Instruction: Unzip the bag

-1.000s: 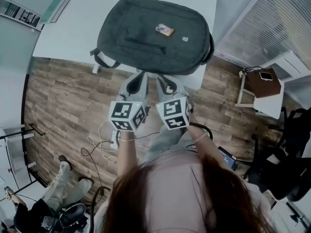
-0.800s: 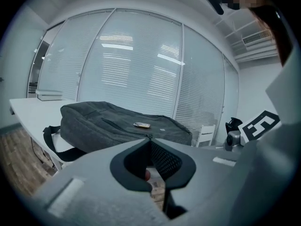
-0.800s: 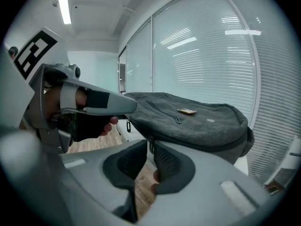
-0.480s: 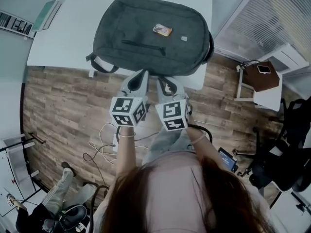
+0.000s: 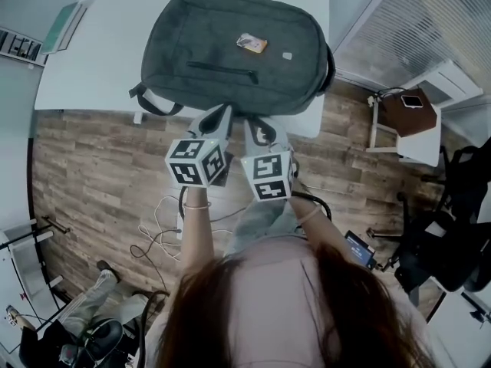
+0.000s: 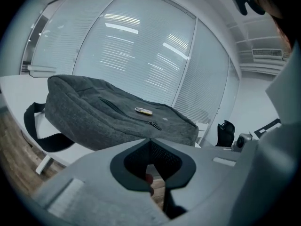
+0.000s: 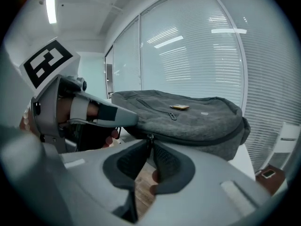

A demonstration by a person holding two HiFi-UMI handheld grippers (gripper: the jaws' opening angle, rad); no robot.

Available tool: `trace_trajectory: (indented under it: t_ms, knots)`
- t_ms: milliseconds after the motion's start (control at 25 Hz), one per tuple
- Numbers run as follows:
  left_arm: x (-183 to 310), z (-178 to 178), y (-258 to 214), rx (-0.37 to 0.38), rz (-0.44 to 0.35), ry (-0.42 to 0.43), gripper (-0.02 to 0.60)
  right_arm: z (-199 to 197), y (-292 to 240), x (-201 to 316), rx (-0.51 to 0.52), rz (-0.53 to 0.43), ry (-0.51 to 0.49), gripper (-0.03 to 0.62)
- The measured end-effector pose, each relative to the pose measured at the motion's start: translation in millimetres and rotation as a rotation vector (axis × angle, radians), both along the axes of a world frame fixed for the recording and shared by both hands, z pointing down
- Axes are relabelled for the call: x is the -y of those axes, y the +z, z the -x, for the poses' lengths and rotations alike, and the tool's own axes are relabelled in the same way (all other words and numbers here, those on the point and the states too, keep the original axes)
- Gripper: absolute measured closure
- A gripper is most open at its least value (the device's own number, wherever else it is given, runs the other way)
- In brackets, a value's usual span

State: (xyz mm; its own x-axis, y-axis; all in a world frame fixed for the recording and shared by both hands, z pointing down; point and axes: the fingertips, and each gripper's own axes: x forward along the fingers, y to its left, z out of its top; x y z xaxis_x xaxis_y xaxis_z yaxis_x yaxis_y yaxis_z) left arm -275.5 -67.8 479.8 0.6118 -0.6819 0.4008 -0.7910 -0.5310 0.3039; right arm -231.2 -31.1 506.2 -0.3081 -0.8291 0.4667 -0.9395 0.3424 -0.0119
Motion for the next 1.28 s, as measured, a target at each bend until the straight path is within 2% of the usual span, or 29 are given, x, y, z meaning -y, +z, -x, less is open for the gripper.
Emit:
trace_trajectory:
  t_ms: [80, 160, 320, 520, 1000, 1280]
  knots:
    - [0.5, 0.0, 3.4, 0.006, 0.016, 0.004, 0.574, 0.1, 2.9, 0.0, -0.025, -0.003, 0.018, 0.577]
    - [1.7, -0.2, 5.2, 0.016, 0.02, 0.005, 0.575, 0.3, 4.1, 1.0, -0.038, -0.011, 0.03, 0.583]
    - [3.1, -0.5, 8.9, 0.04, 0.034, -0.008, 0.575, 0.9, 4.9, -0.9, -0.034, -0.01, 0.006, 0.585]
    - [3.0, -1.3, 12.5, 0.068, 0.044, -0.028, 0.575, 0.9, 5.6, -5.7, -0.091, -0.009, -0.031, 0.585]
    - [2.7, -0.2, 15.6, 0.069, 0.053, -0.078, 0.575, -22.3, 6.0, -12.9, -0.133, 0.024, -0.042, 0.585]
    - [2.9, -0.4, 15.5, 0.094, 0.057, -0.121, 0.575, -37.4, 3.1, -15.3, -0.132, 0.024, -0.062, 0.585]
